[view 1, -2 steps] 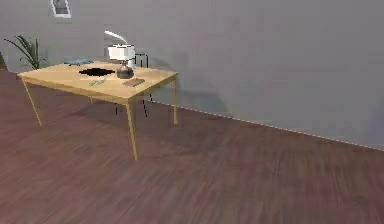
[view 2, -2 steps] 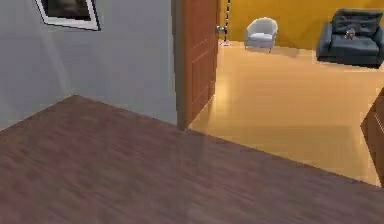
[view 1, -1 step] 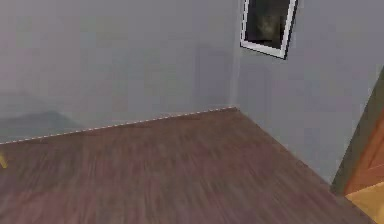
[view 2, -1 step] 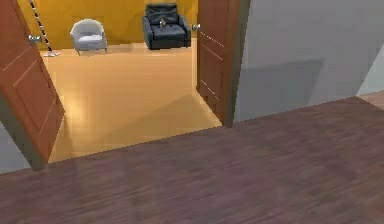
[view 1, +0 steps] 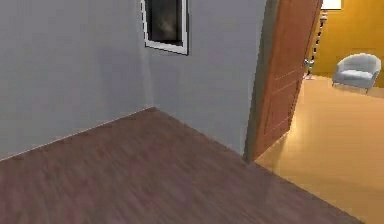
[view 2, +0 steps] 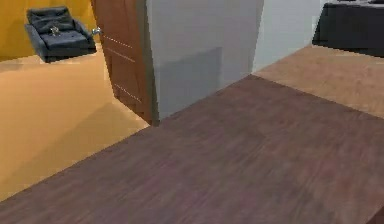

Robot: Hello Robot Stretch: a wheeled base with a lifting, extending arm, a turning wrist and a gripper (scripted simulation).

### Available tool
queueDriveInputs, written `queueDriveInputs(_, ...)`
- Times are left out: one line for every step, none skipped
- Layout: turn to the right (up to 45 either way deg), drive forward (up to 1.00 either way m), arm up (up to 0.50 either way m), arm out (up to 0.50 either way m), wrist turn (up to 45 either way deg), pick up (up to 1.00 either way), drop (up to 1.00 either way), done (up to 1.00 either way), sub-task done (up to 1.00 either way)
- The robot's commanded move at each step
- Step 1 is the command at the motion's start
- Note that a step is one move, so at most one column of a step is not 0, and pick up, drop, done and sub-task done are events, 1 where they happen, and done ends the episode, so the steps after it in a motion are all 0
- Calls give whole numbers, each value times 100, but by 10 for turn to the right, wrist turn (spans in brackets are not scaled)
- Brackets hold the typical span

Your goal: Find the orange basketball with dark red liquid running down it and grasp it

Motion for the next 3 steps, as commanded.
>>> queueDriveInputs(0,25,0,0,0,0,0,0,0)
queueDriveInputs(-450,0,0,0,0,0,0,0,0)
queueDriveInputs(-360,0,0,0,0,0,0,0,0)
